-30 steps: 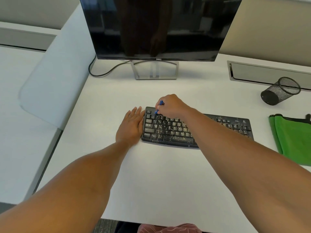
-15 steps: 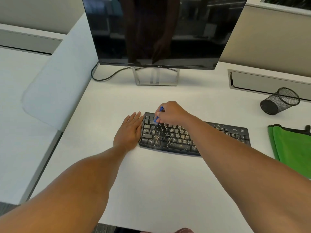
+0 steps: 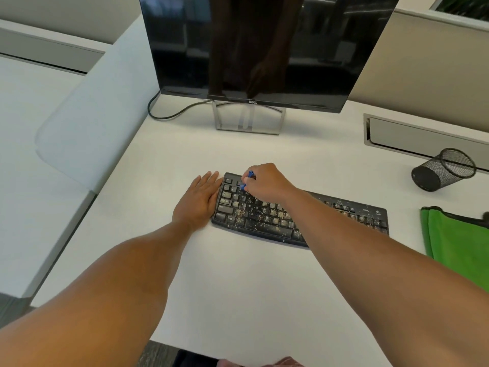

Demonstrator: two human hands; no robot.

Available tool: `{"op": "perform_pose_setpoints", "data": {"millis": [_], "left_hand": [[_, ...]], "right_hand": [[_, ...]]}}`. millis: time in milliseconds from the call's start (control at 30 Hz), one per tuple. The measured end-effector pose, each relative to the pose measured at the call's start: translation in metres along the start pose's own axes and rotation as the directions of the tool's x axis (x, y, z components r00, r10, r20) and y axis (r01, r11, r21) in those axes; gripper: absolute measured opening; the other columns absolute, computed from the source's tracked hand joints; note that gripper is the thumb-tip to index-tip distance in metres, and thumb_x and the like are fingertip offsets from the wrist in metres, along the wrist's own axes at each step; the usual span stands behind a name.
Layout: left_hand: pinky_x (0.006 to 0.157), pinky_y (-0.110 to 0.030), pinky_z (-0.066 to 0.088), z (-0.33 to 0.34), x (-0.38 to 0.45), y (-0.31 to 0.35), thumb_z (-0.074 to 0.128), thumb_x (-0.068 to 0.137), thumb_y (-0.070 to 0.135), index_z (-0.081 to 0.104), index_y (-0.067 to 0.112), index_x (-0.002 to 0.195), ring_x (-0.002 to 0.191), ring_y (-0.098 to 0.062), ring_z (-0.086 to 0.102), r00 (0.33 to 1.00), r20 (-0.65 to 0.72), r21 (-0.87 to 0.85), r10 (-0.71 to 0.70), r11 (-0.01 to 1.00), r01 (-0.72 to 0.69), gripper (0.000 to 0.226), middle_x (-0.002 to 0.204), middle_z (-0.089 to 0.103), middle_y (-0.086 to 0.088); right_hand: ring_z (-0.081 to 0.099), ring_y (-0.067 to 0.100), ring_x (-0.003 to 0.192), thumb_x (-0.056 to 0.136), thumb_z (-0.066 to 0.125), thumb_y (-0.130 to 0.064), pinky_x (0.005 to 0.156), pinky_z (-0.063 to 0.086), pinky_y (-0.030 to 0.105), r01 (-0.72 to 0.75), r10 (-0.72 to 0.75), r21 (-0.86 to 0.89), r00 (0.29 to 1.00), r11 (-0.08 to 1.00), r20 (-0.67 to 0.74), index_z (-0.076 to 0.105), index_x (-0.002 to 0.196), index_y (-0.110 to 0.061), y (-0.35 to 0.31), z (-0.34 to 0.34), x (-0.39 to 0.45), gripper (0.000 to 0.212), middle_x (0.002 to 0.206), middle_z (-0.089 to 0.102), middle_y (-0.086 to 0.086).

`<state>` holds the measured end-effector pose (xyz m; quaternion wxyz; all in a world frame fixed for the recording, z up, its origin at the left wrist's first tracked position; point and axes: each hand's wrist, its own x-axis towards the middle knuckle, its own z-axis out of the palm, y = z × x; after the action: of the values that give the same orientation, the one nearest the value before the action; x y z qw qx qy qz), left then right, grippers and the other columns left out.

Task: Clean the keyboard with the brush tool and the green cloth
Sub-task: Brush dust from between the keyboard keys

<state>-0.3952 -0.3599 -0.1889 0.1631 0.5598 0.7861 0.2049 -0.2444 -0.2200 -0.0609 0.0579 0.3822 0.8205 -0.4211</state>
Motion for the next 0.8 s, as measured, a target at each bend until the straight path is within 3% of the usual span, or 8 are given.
{"op": "perform_pose_setpoints", "data": {"millis": [100,167,333,433,500,633,700,800], "left_hand": [[0.124,-0.026,0.0,0.0,0.002,0.001,0.007,0.1,0.05,0.032,0.022,0.157,0.154,-0.017,0.015,1.0,0.012,-0.007,-0.006,1.0,0.006,0.069,0.164,0.027,-0.003],[0.124,-0.026,-0.001,0.001,0.002,0.001,0.008,0.1,0.049,0.03,0.022,0.158,0.155,-0.017,0.014,1.0,0.026,0.002,-0.012,1.0,0.012,0.068,0.165,0.026,-0.003],[0.124,-0.026,-0.003,0.002,0.004,-0.002,0.007,0.1,0.048,0.026,0.024,0.159,0.155,-0.016,0.01,0.998,0.055,0.012,-0.008,1.0,0.007,0.067,0.166,0.022,-0.001],[0.124,-0.026,-0.002,0.002,0.004,-0.003,0.012,0.104,0.044,0.025,0.025,0.159,0.155,-0.015,0.01,0.999,0.05,0.01,-0.005,1.0,0.004,0.06,0.167,0.021,0.0],[0.124,-0.026,-0.002,0.003,0.003,-0.003,0.019,0.108,0.037,0.024,0.025,0.159,0.155,-0.015,0.01,0.999,0.04,0.015,-0.002,1.0,0.001,0.053,0.167,0.02,0.0],[0.124,-0.026,-0.004,0.004,0.004,-0.004,0.021,0.11,0.032,0.022,0.025,0.16,0.155,-0.014,0.007,0.999,0.045,0.039,-0.002,0.999,0.0,0.05,0.167,0.018,0.002],[0.124,-0.026,-0.004,0.004,0.005,-0.005,0.015,0.108,0.037,0.021,0.026,0.16,0.155,-0.013,0.006,0.998,0.055,0.041,-0.002,0.999,0.0,0.053,0.168,0.017,0.002],[0.124,-0.027,-0.004,0.006,0.005,-0.007,0.011,0.105,0.041,0.02,0.027,0.161,0.156,-0.013,0.004,0.997,0.072,0.052,-0.002,0.999,-0.002,0.058,0.168,0.015,0.003]], "right_hand": [[0.068,0.014,0.084,0.095,0.05,-0.009,0.078,0.057,0.034,-0.013,0.016,-0.023,0.987,1.0,0.161,0.066,0.101,-0.006,0.0,0.0,-0.002,0.018,0.094,0.071,0.007],[0.07,0.018,0.091,0.094,0.051,-0.01,0.085,0.056,0.039,0.001,0.001,-0.012,0.988,1.0,0.155,0.066,0.098,-0.008,-0.004,-0.003,0.001,0.016,0.091,0.072,0.006],[0.057,0.017,0.074,0.097,0.046,-0.014,0.058,0.043,0.026,0.01,-0.002,-0.117,0.998,0.993,0.065,0.066,0.104,-0.004,-0.009,-0.003,0.001,0.023,0.101,0.065,0.01],[0.069,0.021,0.079,0.093,0.049,-0.01,0.07,0.054,0.042,-0.017,0.047,-0.144,0.977,0.989,0.207,0.066,0.101,0.005,-0.007,0.001,0.001,0.024,0.099,0.072,0.017],[0.072,0.02,0.088,0.093,0.051,-0.01,0.08,0.056,0.04,-0.032,0.048,-0.082,0.979,0.996,0.199,0.068,0.099,-0.001,-0.009,0.001,0.0,0.02,0.095,0.073,0.011],[0.062,0.017,0.077,0.097,0.048,-0.013,0.059,0.045,0.025,-0.025,0.026,-0.044,0.999,0.999,0.021,0.067,0.103,-0.006,-0.013,0.002,-0.002,0.021,0.099,0.066,0.007],[0.059,0.015,0.073,0.097,0.048,-0.012,0.057,0.044,0.023,-0.032,0.036,-0.073,0.998,0.997,0.057,0.067,0.103,-0.006,-0.013,0.005,-0.002,0.021,0.1,0.065,0.007],[0.068,0.027,0.092,0.093,0.05,-0.012,0.075,0.055,0.04,-0.057,0.069,-0.084,0.987,0.995,0.146,0.065,0.102,-0.004,-0.015,0.007,-0.003,0.019,0.1,0.069,0.011]]}}
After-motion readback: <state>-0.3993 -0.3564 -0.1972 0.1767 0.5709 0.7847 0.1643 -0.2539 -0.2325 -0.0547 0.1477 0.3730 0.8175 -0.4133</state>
